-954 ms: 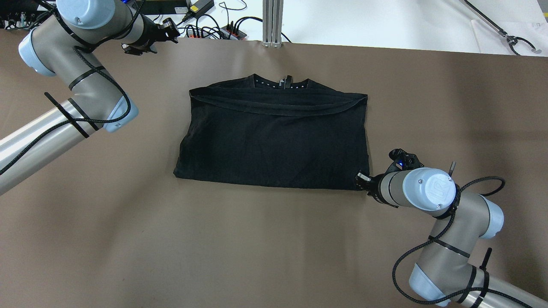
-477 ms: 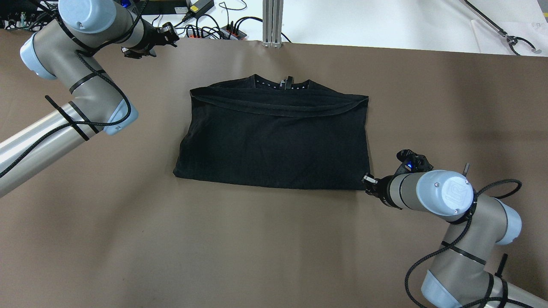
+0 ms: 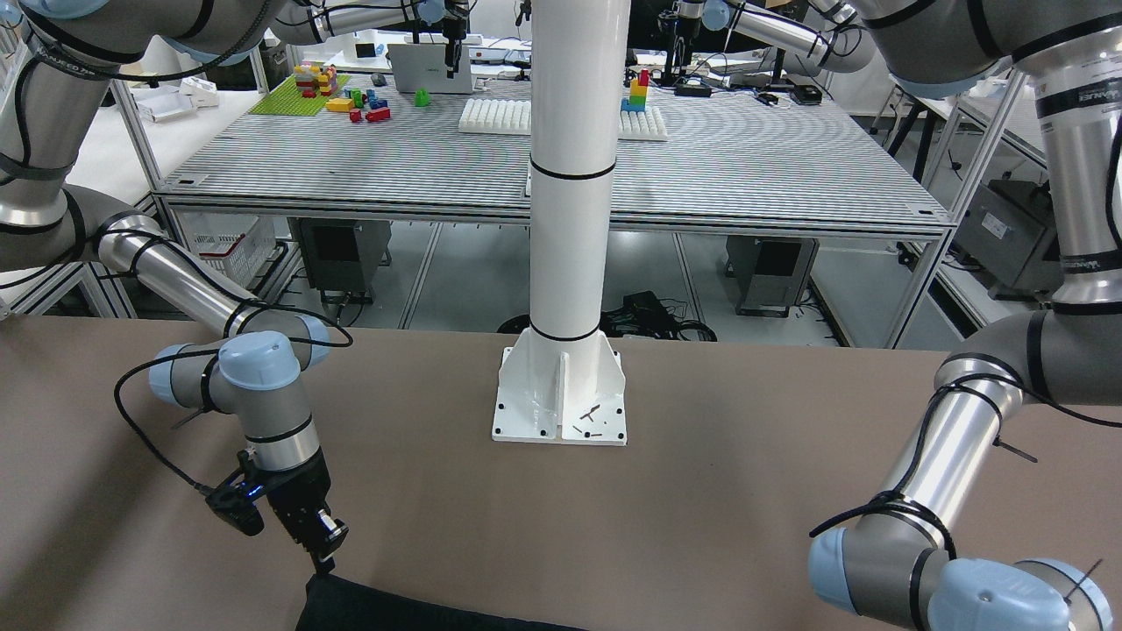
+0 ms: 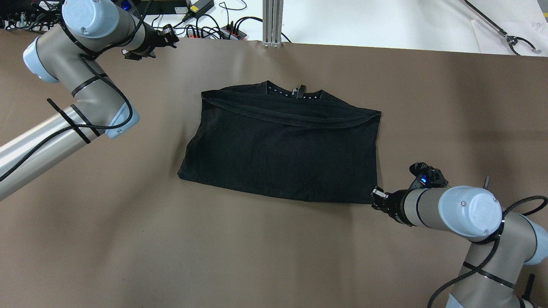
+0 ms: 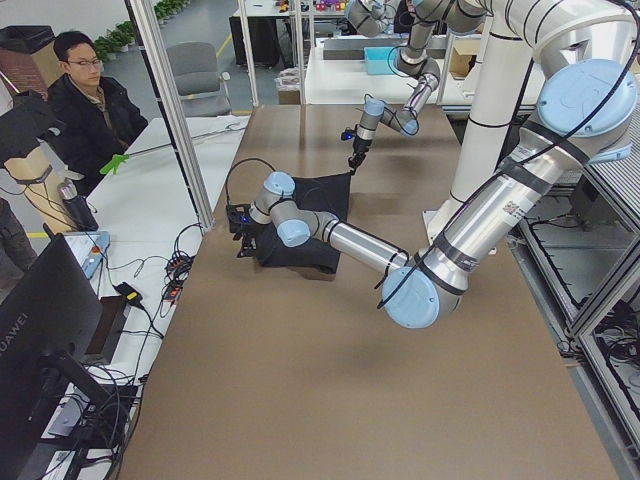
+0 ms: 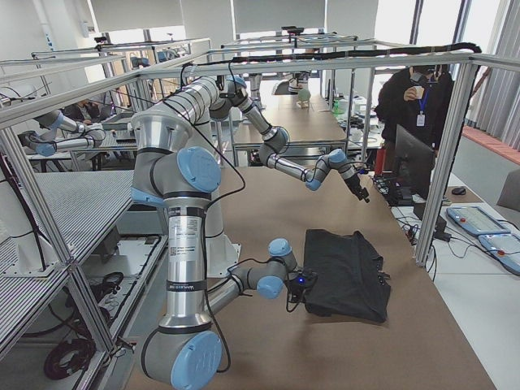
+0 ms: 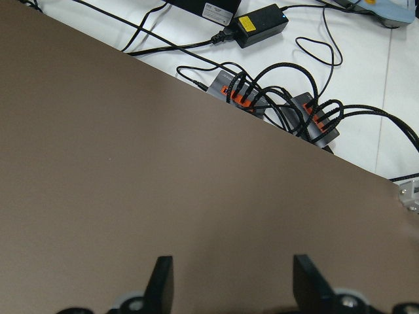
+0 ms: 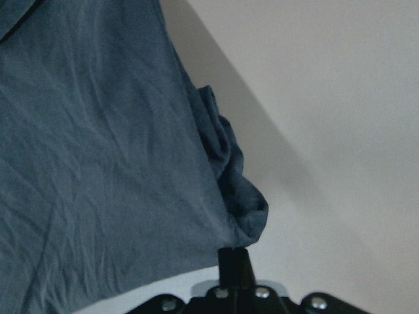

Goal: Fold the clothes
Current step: 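Grasp the shirt's side edge with both grippers at its near and far corners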

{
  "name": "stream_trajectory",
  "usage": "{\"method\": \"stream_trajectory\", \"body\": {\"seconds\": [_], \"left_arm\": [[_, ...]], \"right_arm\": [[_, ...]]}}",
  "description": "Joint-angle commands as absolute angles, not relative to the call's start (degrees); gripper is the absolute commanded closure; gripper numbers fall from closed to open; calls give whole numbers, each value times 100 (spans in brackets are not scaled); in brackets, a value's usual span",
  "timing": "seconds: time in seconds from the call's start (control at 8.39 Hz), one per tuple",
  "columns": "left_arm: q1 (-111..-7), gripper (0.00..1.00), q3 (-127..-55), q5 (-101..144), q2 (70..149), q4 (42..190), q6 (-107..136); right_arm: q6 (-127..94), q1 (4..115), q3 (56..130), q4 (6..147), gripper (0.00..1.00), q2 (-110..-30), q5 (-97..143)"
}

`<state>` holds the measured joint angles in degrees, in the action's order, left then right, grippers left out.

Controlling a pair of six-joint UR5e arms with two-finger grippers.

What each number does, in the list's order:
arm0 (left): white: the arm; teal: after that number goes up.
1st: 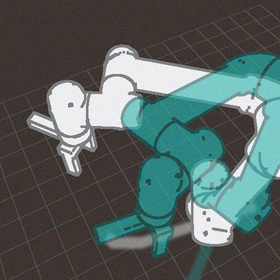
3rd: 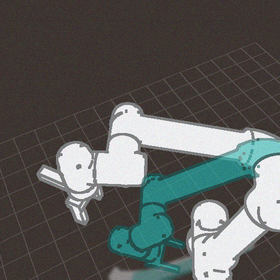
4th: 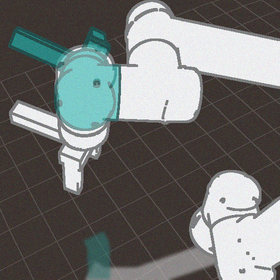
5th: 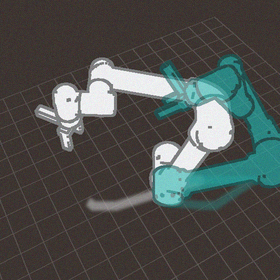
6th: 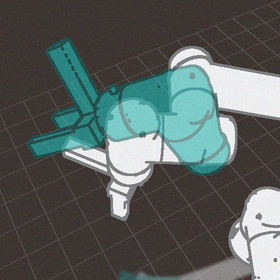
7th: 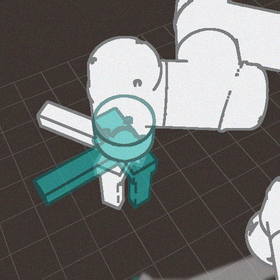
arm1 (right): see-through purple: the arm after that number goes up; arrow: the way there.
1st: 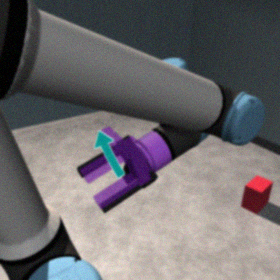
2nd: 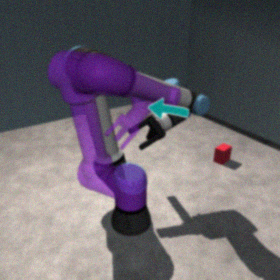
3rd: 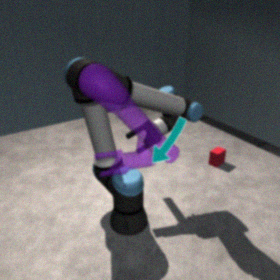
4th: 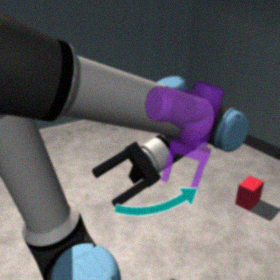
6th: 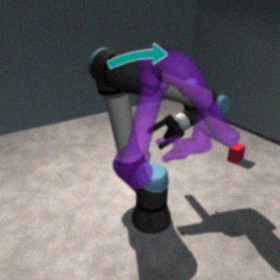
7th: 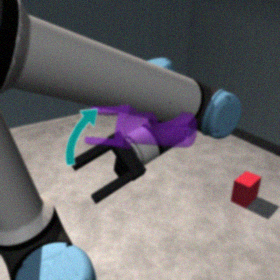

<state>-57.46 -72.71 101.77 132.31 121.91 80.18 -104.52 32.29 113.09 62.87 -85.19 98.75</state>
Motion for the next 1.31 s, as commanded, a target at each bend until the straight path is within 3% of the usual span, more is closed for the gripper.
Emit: {"method": "stream_trajectory", "body": {"seconds": [0.0,0.36,0.48,0.6,0.83,1.19], "left_arm": [[-5731,30,-7286,10125,13201,12190,8051],[-5695,31,-7251,10134,13210,12173,8050],[-5695,31,-7286,10169,13201,12173,8068],[-5600,31,-7312,10195,13210,12182,8129],[-5292,31,-7609,10143,13158,12190,8479],[-4556,31,-9258,10125,12011,12182,9008]], "right_arm": [[-11817,2105,12021,6284,100,-8613,10062],[-11953,1355,12515,6275,100,-8605,11649],[-11962,910,12498,6275,88,-8561,11646],[-11962,757,12472,6258,11,-8552,11637],[-11927,1043,12367,6275,5,-8534,11541],[-11778,1740,12340,6275,5,-8446,10972]]}}
